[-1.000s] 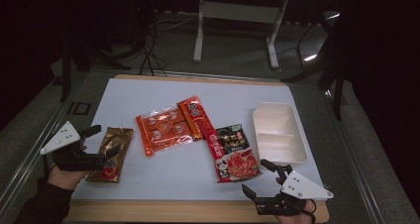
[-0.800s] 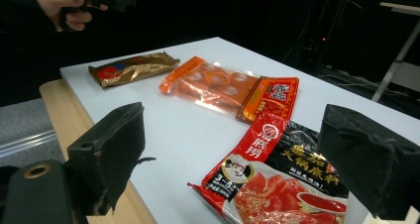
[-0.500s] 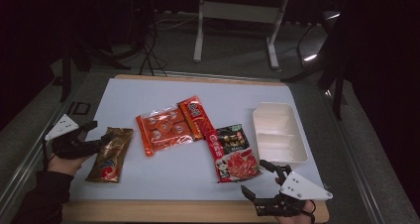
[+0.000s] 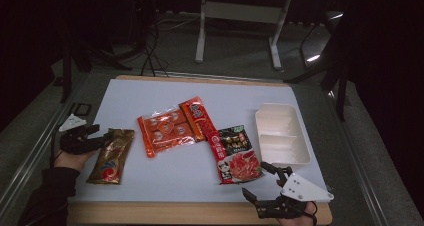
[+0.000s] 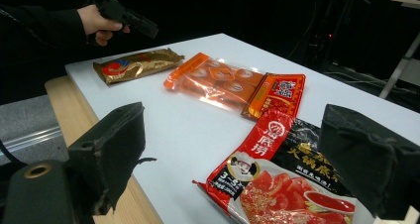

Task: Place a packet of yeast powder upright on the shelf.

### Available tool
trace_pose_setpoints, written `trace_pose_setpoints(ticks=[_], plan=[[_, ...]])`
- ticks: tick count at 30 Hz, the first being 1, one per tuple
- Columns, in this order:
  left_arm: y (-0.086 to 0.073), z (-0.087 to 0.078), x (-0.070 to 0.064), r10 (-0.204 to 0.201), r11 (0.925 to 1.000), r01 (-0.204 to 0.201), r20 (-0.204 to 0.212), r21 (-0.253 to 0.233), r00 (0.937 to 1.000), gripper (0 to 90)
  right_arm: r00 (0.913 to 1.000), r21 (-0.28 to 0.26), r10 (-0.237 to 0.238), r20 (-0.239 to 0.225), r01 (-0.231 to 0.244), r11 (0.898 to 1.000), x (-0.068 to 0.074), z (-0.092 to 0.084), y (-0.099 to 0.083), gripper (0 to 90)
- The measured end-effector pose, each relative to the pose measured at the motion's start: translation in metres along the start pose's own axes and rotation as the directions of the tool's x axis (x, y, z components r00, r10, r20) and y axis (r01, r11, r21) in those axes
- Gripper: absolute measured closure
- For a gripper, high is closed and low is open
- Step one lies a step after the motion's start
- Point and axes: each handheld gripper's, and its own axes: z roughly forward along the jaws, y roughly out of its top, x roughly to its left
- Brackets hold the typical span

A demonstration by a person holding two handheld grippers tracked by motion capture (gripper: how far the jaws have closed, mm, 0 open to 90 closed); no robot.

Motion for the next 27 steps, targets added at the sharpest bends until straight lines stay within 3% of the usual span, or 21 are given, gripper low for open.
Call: trace_pose_setpoints(ticks=[6, 14, 23, 27], plan=[[-0.004, 0.012, 0.007, -0.014, 0.9989, 0.015, -0.027, 0.044, 0.9995, 37.0, 1.0, 0.002, -0.002, -0.006, 0.002, 1.0, 0.0, 0.001, 0.0, 11.2], [-0.011, 0.028, 0.013, -0.06, 0.9921, 0.064, -0.044, 0.108, 0.9973, 39.9, 1.0, 0.005, -0.003, -0.008, 0.003, 1.0, 0.001, 0.001, 0.0, 11.2], [-0.012, 0.039, 0.014, -0.071, 0.9829, 0.077, -0.038, 0.167, 0.9967, 40.0, 0.9999, 0.01, 0.001, -0.012, 0.0, 1.0, 0.0, 0.002, -0.001, 11.2], [-0.011, 0.04, 0.013, -0.082, 0.9792, 0.086, -0.028, 0.184, 0.9962, 44.1, 0.9999, 0.012, 0.0, -0.016, 0.0, 1.0, 0.001, 0.003, -0.001, 11.2]])
